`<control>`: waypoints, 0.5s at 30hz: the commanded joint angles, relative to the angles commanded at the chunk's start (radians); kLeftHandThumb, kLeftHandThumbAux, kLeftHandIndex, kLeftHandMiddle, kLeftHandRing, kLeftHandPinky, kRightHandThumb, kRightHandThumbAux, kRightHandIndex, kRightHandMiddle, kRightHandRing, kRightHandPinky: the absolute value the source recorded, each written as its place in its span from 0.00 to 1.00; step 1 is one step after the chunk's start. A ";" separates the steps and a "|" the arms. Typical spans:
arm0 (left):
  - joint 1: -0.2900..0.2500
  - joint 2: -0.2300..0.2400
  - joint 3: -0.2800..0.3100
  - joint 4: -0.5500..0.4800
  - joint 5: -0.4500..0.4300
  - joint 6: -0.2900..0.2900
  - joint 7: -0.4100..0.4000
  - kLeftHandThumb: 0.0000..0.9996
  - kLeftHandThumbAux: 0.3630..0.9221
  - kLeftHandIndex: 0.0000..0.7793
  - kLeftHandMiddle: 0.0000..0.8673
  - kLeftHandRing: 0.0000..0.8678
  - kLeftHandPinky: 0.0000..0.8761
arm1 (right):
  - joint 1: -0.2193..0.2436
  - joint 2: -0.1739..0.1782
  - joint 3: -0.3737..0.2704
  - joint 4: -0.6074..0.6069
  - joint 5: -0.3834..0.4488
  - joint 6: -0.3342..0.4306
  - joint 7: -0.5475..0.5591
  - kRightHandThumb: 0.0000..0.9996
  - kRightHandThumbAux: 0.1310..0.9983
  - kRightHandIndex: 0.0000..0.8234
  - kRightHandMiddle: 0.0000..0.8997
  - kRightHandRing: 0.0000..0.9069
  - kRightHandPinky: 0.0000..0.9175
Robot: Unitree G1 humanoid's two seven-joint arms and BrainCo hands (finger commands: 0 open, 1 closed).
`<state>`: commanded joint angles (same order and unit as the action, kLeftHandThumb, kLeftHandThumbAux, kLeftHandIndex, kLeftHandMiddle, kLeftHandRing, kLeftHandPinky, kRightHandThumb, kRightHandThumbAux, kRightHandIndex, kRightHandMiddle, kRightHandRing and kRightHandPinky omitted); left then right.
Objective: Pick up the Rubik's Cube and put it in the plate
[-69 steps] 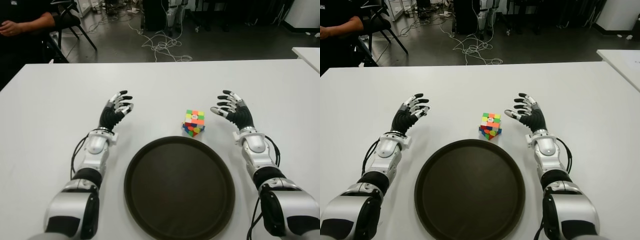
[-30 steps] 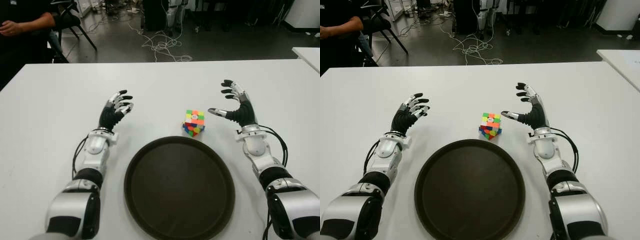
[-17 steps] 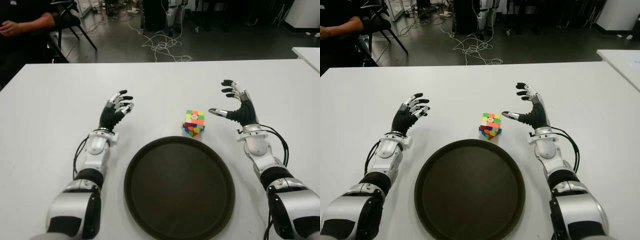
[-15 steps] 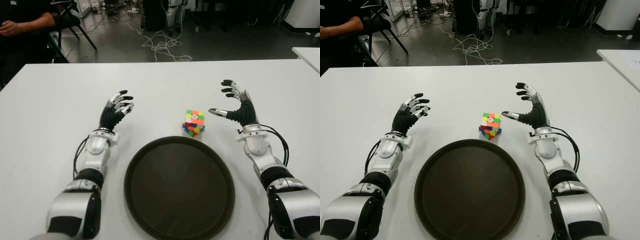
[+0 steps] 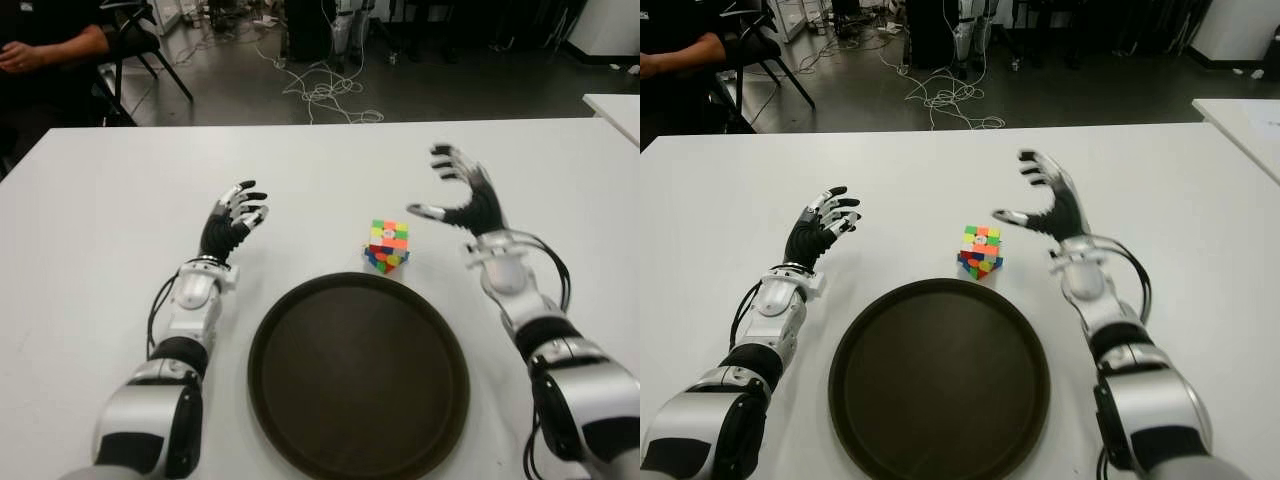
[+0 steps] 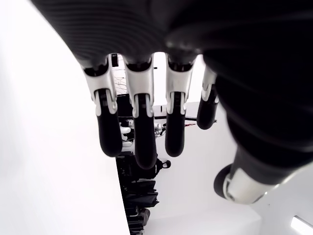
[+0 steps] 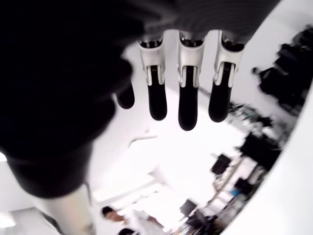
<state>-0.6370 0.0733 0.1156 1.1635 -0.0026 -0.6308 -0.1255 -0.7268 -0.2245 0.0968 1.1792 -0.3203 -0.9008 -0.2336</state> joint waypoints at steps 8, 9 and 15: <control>-0.005 0.009 -0.008 0.003 0.011 0.008 0.003 0.32 0.61 0.26 0.33 0.35 0.37 | -0.024 -0.014 0.060 0.000 -0.078 0.045 -0.050 0.00 0.74 0.25 0.26 0.28 0.32; -0.005 0.009 -0.008 0.004 0.012 0.008 0.002 0.32 0.60 0.26 0.33 0.35 0.37 | -0.026 -0.017 0.070 -0.003 -0.092 0.052 -0.060 0.00 0.74 0.25 0.26 0.28 0.32; -0.009 0.011 -0.005 0.006 0.008 0.009 -0.004 0.35 0.59 0.25 0.34 0.37 0.40 | -0.035 -0.035 0.112 -0.023 -0.152 0.082 -0.106 0.00 0.70 0.24 0.25 0.27 0.30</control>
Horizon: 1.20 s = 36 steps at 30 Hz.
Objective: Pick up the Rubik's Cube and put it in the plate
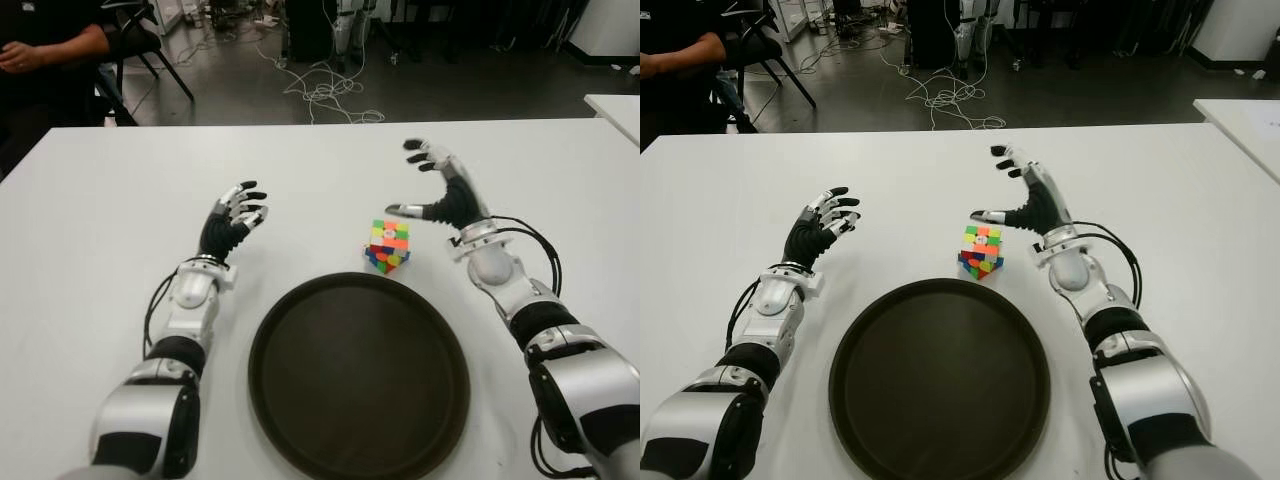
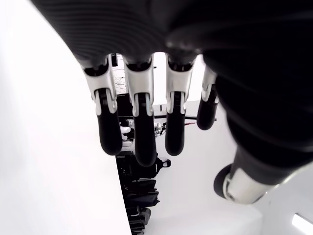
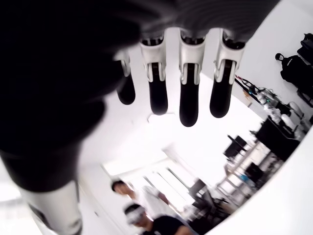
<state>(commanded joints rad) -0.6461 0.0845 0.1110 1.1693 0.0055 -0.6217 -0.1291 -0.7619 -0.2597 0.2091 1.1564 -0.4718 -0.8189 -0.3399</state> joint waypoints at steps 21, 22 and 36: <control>-0.020 0.006 0.004 0.019 0.000 0.021 0.001 0.35 0.54 0.28 0.35 0.38 0.40 | 0.103 -0.252 0.116 -0.578 -0.106 0.315 0.489 0.00 0.70 0.22 0.22 0.24 0.21; -0.020 0.006 0.004 0.019 0.001 0.019 0.002 0.35 0.54 0.28 0.35 0.38 0.41 | 0.105 -0.258 0.120 -0.594 -0.109 0.332 0.512 0.00 0.70 0.22 0.22 0.23 0.20; -0.020 0.002 0.008 0.017 -0.004 0.003 -0.002 0.35 0.61 0.28 0.35 0.38 0.41 | 0.131 -0.306 0.129 -0.769 -0.113 0.489 0.726 0.00 0.74 0.23 0.22 0.22 0.17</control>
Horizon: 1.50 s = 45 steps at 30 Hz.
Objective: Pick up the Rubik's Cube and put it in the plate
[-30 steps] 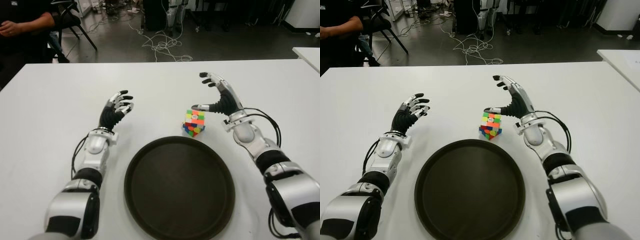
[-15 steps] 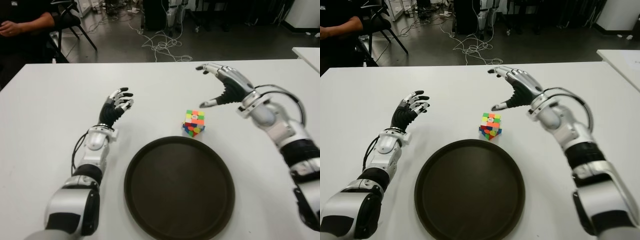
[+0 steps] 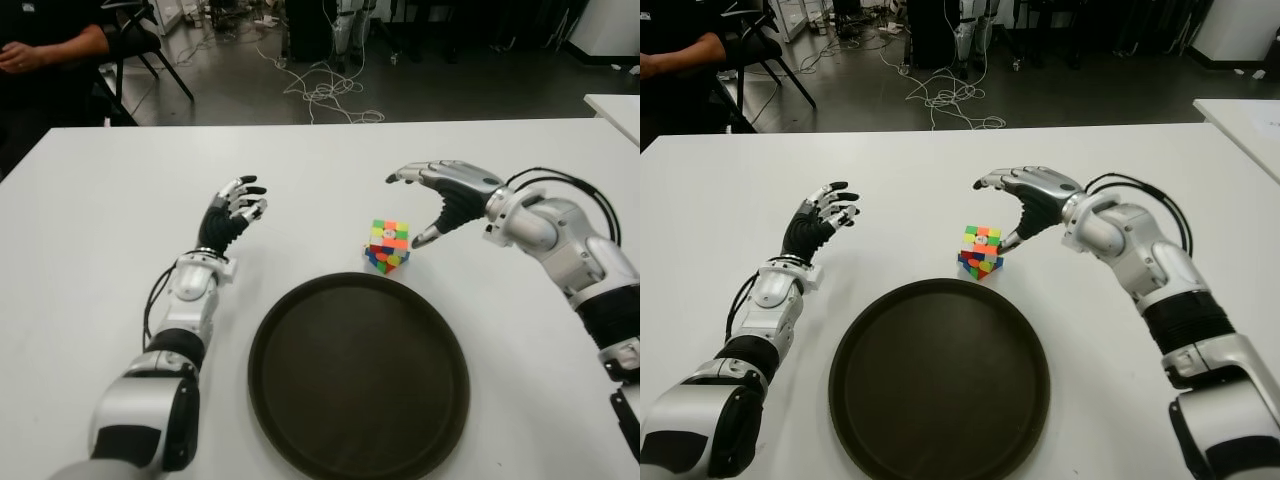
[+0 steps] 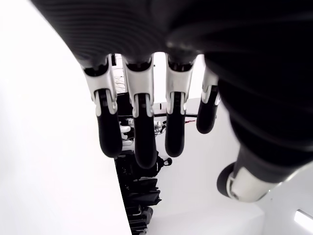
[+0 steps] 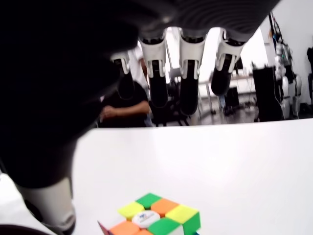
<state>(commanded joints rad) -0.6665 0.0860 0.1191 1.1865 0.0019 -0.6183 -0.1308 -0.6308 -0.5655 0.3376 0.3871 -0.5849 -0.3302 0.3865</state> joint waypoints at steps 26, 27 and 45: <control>0.000 -0.009 0.005 -0.003 -0.004 0.000 0.005 0.33 0.60 0.27 0.36 0.38 0.40 | 0.000 0.001 0.010 0.013 0.007 -0.010 0.024 0.00 0.79 0.24 0.21 0.20 0.15; 0.000 -0.009 0.005 -0.003 -0.004 0.000 0.005 0.33 0.60 0.27 0.36 0.38 0.40 | -0.001 0.002 0.011 0.016 0.006 -0.011 0.023 0.00 0.79 0.24 0.21 0.20 0.15; -0.002 -0.010 -0.005 0.000 0.009 0.002 0.021 0.33 0.59 0.27 0.34 0.37 0.40 | -0.025 0.017 0.052 0.062 -0.011 -0.006 0.059 0.00 0.76 0.15 0.16 0.16 0.13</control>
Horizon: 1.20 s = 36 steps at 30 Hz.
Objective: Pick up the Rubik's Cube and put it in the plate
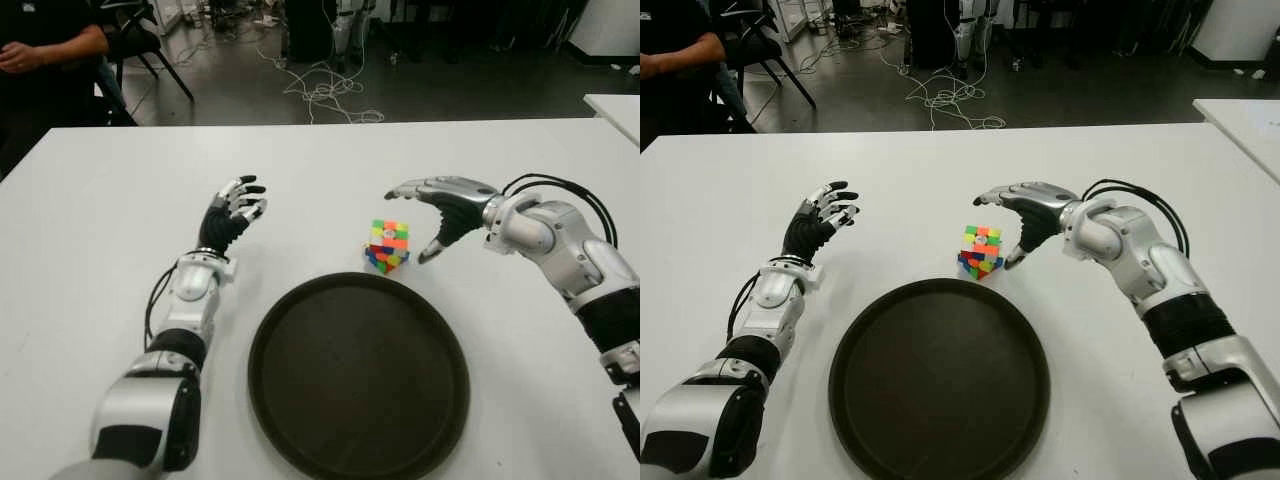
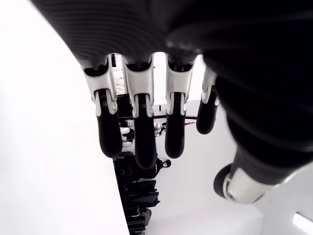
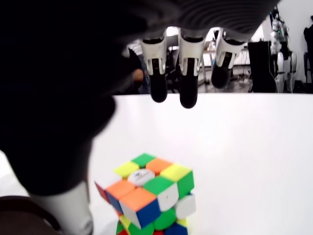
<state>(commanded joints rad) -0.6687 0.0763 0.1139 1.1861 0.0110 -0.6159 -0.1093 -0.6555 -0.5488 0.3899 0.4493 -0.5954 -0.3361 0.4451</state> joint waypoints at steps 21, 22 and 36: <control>-0.005 -0.003 -0.005 -0.004 0.004 0.007 0.008 0.31 0.61 0.27 0.35 0.37 0.40 | -0.047 0.086 0.058 0.209 -0.058 -0.050 -0.143 0.00 0.75 0.22 0.21 0.22 0.21; -0.005 -0.003 -0.005 -0.004 0.004 0.007 0.007 0.31 0.61 0.27 0.35 0.37 0.40 | -0.047 0.088 0.059 0.212 -0.059 -0.048 -0.146 0.00 0.74 0.21 0.21 0.22 0.21; -0.005 -0.007 -0.003 -0.008 0.001 0.011 0.000 0.30 0.63 0.26 0.33 0.36 0.37 | -0.039 0.103 0.064 0.214 -0.065 -0.023 -0.173 0.00 0.74 0.24 0.24 0.24 0.23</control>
<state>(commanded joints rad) -0.6733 0.0692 0.1104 1.1785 0.0118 -0.6047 -0.1094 -0.6943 -0.4456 0.4542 0.6633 -0.6600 -0.3592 0.2722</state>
